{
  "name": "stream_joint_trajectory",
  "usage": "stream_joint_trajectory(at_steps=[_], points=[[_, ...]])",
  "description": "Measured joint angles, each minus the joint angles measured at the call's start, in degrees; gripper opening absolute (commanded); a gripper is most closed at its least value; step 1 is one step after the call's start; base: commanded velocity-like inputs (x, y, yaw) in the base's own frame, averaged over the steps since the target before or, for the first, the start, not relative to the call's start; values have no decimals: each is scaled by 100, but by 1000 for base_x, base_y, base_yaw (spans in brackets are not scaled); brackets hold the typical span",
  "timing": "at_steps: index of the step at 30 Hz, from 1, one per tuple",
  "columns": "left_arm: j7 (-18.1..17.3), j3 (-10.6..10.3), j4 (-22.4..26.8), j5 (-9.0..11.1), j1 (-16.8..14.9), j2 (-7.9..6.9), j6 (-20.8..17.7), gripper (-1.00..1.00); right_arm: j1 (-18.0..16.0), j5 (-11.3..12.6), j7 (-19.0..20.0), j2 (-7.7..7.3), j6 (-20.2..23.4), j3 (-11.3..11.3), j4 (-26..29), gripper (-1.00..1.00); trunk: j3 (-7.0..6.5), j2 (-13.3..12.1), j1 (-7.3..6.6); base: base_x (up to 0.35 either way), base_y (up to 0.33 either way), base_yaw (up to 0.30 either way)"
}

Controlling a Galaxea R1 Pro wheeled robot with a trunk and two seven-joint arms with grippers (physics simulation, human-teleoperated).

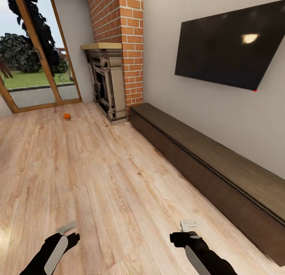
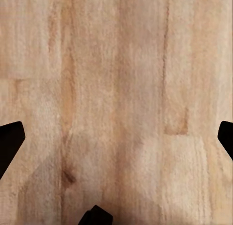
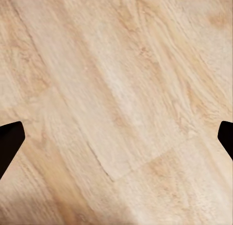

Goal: Place each of the two pumpkins and all three candles from the living room inside a cabinet in the living room (use any cabinet), then make sure every cabinet is closed, and position the cauldron so it is next to a table in the living room.

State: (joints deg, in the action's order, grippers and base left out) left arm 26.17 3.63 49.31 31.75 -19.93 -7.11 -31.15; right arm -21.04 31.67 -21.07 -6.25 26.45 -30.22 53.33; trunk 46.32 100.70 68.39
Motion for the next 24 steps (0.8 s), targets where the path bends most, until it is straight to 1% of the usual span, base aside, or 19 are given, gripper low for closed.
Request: stream_joint_trajectory(at_steps=[11,20,24], points=[[0,0,0,3,0,5,0,100,0,0,-5,0,0,0,4,100,0,0,0,0,0,276],[0,0,-1,4,-1,6,0,100,1,0,-10,0,0,1,1,100,0,0,0,5,0,31],[-7,-5,-1,0,-1,4,1,100,1,1,-13,0,0,1,1,100,0,0,-2,151,0,1]])
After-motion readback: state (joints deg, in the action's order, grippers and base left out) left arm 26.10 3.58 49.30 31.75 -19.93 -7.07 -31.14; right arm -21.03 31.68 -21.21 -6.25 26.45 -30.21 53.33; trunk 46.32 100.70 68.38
